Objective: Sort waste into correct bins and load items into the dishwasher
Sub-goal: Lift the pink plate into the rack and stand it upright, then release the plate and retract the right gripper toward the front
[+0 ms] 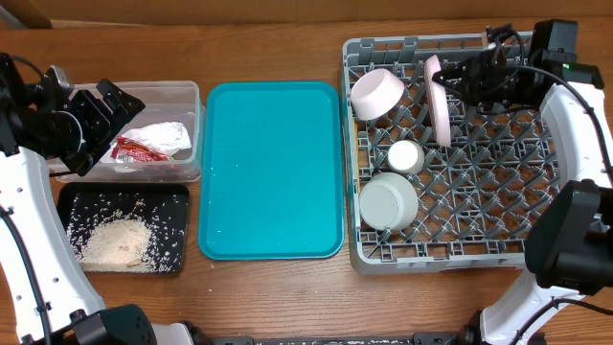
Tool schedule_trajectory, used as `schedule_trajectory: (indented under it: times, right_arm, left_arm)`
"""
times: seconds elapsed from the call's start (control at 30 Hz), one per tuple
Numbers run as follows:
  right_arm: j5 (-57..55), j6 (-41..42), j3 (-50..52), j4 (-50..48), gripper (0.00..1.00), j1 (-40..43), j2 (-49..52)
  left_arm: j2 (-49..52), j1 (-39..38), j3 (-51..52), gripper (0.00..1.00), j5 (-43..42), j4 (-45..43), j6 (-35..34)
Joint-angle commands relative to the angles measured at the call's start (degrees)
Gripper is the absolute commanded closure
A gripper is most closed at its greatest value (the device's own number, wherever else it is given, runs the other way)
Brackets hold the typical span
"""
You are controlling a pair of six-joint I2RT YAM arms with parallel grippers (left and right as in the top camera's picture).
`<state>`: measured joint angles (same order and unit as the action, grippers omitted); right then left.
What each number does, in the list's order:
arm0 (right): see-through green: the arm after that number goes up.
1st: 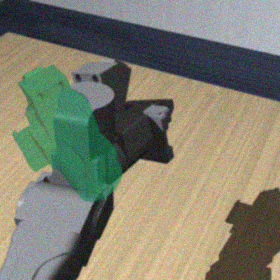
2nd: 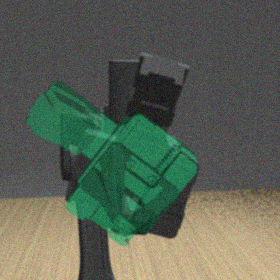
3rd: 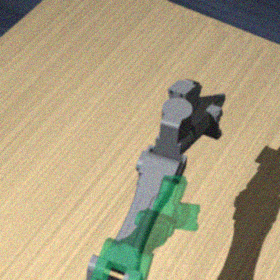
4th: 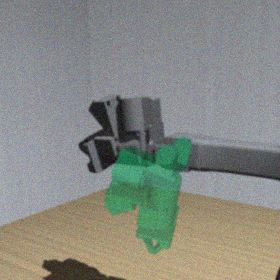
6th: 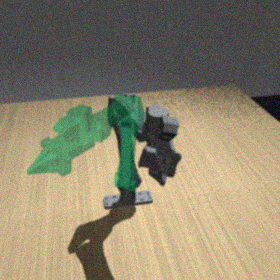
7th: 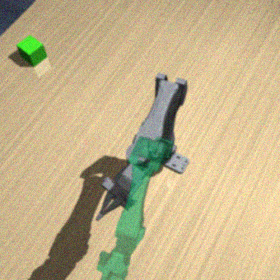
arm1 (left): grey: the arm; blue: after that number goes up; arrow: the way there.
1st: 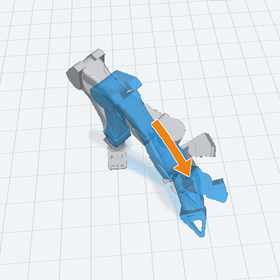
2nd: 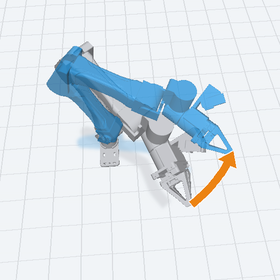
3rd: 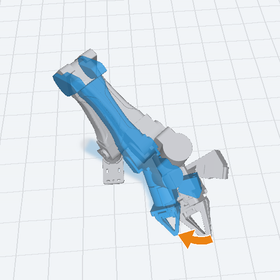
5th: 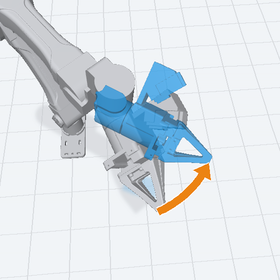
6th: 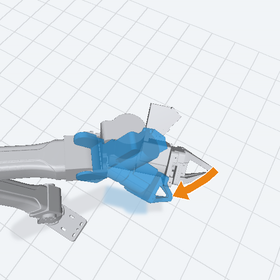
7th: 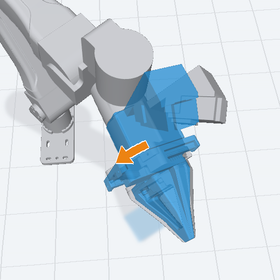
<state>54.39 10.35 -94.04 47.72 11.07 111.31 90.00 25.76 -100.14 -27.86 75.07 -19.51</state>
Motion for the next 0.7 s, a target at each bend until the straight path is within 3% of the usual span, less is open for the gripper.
schedule_trajectory:
  times: [0.0,0.27,0.6,0.63,0.67]
  right_arm:
    - [-1.2,0.1,-0.3,0.8,0.71,0.0,0.5]
    - [-8.9,0.1,-5.8,4.2,0.52,0.0,-3.7]
    - [-46.0,-1.7,-10.8,12.8,0.5,-0.5,-13.0]
    - [-47.1,-1.7,-10.8,13.7,0.46,-0.5,-13.3]
    - [-47.1,-1.6,-10.8,15.0,0.0,-0.5,-13.3]
  left_arm:
    - [-1.1,-0.1,-0.9,0.0,0.0,-0.1,0.7]
    - [-1.1,-0.1,-0.9,0.0,0.0,-0.1,0.7]
    - [-1.1,-0.1,-0.9,0.0,0.0,-0.1,0.7]
    - [-1.1,-0.1,-0.9,0.0,0.0,-0.1,0.7]
    - [-1.1,-0.1,-0.9,0.0,0.0,-0.1,0.7]
